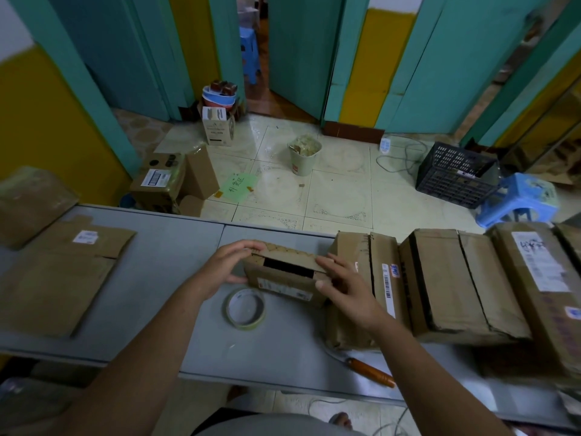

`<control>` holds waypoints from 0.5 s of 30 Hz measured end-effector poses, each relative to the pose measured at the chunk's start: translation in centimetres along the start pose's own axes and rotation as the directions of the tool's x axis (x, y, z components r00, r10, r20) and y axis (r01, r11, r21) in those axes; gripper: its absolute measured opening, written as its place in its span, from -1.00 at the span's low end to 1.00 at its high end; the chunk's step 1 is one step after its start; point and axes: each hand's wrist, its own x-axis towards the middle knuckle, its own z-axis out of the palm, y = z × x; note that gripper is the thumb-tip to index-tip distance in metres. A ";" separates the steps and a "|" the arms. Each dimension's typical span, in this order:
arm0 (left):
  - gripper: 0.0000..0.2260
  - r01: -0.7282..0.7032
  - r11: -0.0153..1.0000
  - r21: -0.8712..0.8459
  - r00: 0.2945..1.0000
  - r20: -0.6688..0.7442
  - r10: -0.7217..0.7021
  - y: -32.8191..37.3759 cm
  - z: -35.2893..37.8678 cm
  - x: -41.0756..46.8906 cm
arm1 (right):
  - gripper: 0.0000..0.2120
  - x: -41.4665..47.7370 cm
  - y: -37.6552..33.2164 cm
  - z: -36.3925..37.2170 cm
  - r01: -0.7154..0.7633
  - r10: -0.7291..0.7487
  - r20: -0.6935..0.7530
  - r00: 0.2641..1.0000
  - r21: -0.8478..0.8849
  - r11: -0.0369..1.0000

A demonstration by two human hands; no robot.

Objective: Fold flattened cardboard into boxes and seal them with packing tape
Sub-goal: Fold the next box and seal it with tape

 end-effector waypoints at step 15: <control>-0.80 -0.021 0.996 0.090 0.980 -0.195 0.038 -0.3 2.4 -0.2 | -0.71 2.3 -0.4 2.1 -0.071 0.101 -0.297 0.949 0.111 0.991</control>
